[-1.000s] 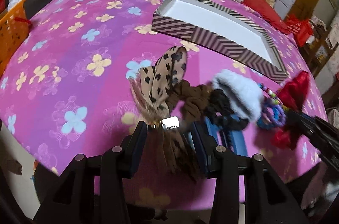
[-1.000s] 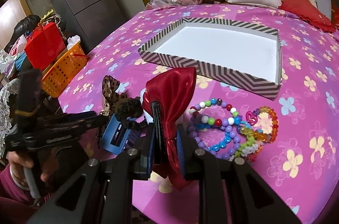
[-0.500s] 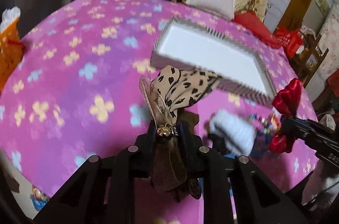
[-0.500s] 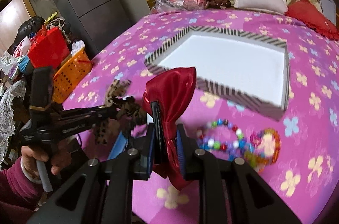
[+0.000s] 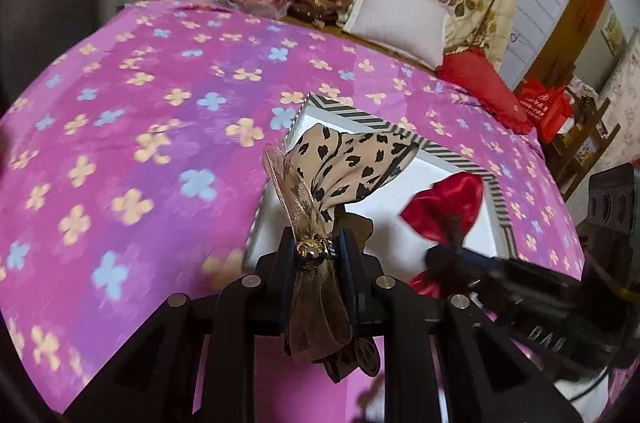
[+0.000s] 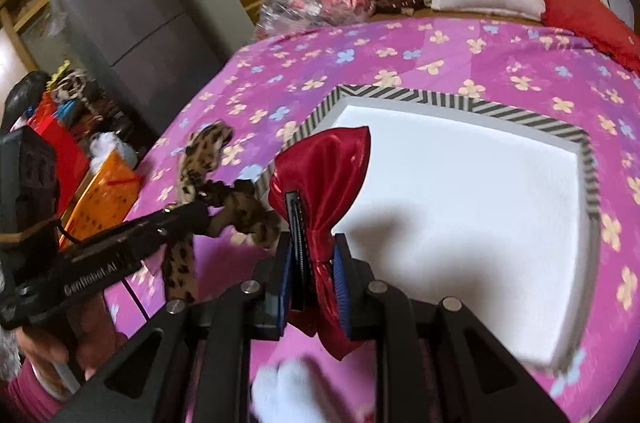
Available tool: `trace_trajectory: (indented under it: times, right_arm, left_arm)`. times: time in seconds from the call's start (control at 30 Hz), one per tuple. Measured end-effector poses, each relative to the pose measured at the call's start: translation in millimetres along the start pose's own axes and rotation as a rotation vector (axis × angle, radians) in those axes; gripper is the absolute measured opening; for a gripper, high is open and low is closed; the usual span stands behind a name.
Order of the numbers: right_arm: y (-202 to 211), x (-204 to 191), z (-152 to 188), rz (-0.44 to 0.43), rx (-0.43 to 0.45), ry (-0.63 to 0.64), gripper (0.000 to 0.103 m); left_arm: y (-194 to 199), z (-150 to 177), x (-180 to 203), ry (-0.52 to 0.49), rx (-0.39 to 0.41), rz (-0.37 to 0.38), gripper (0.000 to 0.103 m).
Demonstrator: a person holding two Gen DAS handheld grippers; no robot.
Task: Organize jewelry
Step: 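Carry both held items into the white tray and open both tools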
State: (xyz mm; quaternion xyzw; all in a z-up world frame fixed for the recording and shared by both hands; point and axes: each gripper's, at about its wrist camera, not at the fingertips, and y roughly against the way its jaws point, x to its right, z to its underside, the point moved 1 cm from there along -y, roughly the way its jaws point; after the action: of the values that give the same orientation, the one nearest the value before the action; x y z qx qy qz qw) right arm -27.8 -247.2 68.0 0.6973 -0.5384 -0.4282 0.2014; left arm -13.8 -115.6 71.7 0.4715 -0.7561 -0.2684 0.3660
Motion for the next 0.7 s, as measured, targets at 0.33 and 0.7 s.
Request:
trace_trajectory:
  times: [0.33,0.7]
  right_arm:
    - [-77.6,24.8,-11.3,-0.016,-0.13,-0.109,0.019]
    - [-67.6,8.1,18.8,-0.06,-0.173,-0.032,0.02]
  left_arm:
    - [-64.3,4.8,-5.2,-0.01,-0.145,-0.104,0.022]
    - [-33.2,39.2,-5.6,-0.035,-0.137,-0.105,0.022]
